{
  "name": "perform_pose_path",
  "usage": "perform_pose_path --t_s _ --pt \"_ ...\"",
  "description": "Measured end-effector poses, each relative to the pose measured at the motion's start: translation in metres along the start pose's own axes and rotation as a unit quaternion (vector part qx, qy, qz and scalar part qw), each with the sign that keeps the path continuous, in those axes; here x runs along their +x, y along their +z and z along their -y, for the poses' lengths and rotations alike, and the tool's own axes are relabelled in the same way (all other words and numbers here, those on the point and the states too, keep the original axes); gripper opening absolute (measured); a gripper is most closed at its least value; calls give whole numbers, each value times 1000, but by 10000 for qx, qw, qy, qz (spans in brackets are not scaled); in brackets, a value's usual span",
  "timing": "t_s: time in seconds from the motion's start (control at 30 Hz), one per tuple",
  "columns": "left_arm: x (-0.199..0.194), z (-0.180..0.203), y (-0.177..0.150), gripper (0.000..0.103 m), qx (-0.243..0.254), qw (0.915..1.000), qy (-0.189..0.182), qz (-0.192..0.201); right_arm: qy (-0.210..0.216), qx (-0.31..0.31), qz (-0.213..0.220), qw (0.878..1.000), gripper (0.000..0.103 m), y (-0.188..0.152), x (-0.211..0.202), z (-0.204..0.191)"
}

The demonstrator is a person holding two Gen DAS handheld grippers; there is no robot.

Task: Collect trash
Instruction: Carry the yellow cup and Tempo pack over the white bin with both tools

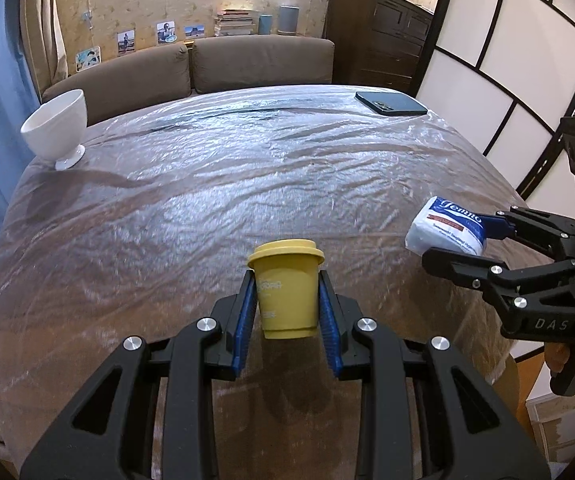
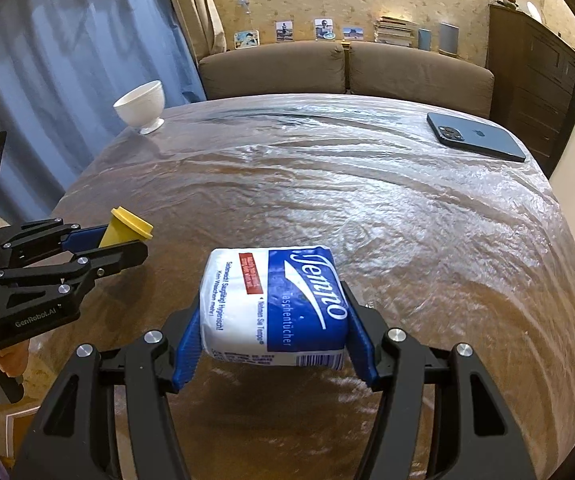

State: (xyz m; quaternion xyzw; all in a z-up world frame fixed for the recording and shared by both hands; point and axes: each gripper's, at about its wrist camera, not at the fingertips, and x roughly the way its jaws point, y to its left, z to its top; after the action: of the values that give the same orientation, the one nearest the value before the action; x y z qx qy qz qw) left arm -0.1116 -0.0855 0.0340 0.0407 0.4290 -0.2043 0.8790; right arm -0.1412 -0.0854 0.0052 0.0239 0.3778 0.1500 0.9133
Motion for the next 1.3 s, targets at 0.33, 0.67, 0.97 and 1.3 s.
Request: perform_pose_path --t_s 0.33,0.67,0.97,1.3 --pt "-12 2 -19 32 -120 9999 -45 -30 162 4 -65 9998 59 -19 -11 -13" --pt "-27 2 -36 32 -171 9998 -44 -46 390 -23 -82 9992 58 -34 -28 -23" --pt "-43 4 -52 32 -197 9998 -67 -36 461 -148 -143 9987 57 -49 -40 -32" --pt "-59 10 -70 32 -133 9998 -144 -95 537 -233 -238 9980 57 -66 -49 -41"
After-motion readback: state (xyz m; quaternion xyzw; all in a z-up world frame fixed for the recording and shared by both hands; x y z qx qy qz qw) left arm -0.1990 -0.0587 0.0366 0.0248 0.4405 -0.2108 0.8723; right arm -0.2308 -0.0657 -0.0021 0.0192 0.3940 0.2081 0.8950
